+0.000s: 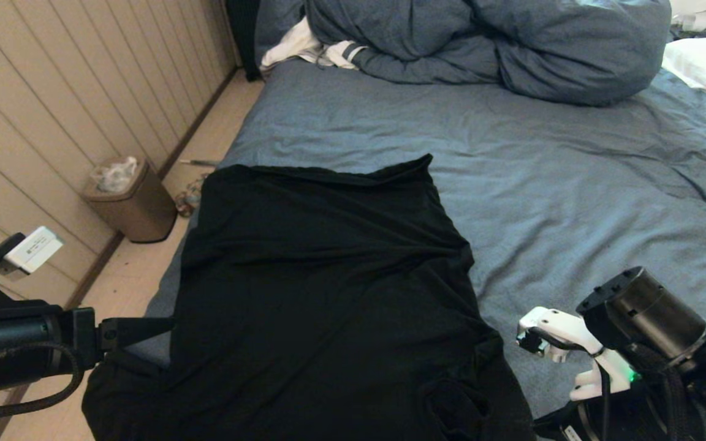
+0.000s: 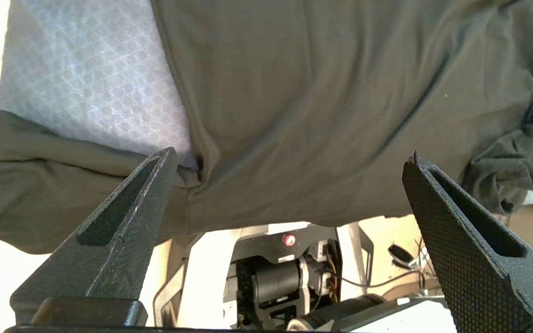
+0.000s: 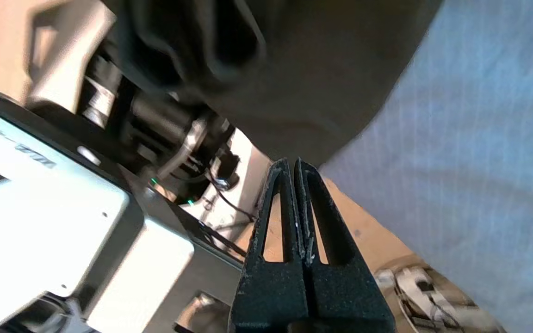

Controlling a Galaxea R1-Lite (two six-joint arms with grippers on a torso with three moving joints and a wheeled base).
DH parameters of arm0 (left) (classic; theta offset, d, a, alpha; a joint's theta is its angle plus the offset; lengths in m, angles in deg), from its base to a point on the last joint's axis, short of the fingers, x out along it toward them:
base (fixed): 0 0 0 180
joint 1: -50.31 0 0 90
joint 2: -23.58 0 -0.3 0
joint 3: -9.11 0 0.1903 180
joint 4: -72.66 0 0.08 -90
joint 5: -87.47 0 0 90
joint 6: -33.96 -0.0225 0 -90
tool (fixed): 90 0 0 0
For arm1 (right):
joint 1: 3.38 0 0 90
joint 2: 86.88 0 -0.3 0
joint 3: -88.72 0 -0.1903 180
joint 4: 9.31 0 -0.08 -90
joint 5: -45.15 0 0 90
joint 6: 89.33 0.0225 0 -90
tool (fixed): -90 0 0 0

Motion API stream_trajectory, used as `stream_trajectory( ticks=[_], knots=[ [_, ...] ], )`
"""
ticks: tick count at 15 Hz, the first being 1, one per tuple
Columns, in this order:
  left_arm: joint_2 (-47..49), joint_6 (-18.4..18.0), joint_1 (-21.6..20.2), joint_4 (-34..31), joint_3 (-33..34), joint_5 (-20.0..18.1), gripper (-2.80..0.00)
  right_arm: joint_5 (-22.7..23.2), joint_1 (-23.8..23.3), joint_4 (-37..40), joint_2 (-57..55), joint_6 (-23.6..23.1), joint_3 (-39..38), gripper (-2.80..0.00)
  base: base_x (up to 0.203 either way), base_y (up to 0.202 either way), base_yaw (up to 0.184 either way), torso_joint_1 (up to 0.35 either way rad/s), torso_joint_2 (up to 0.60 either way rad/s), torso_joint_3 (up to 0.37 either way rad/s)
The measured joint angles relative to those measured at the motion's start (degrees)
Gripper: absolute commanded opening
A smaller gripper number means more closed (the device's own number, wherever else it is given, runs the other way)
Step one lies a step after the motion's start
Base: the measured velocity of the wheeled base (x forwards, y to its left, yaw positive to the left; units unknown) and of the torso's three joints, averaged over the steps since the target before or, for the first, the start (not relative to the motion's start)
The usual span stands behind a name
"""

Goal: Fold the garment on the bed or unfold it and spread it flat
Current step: Fold the black T-shirt

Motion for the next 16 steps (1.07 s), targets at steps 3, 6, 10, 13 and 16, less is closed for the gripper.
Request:
stream_trajectory(
  ticks=[3, 6, 10, 13, 16],
  knots=[
    [0.4, -0.1, 0.0, 0.3, -0.1, 0.0, 0.0, 0.0, 0.5, -0.3, -2.3, 0.0, -0.7, -2.8, 0.0, 0.0, 0.0, 0.0, 0.0, 0.0],
    [1.2, 0.0, 0.0, 0.3, 0.0, -0.1, 0.0, 0.0, 2.8, -2.4, -6.4, 0.1, -0.1, -2.8, 0.0, 0.0, 0.0, 0.0, 0.0, 0.0],
    [1.6, 0.0, 0.0, 0.3, 0.2, -1.1, 0.0, -0.1, 4.3, -7.9, -14.3, 0.4, 3.9, -2.8, 0.0, 0.0, 0.0, 0.0, 0.0, 0.0],
    [1.8, 0.0, 0.0, 0.3, 0.2, -1.1, 0.0, -0.1, 4.1, -8.2, -19.5, 0.9, 10.8, -2.8, 0.0, 0.0, 0.0, 0.0, 0.0, 0.0],
    [1.8, 0.0, 0.0, 0.3, 0.0, -1.2, 0.0, -0.6, 4.2, -8.2, -23.2, 3.2, 18.6, -2.8, 0.0, 0.0, 0.0, 0.0, 0.0, 0.0]
  ],
)
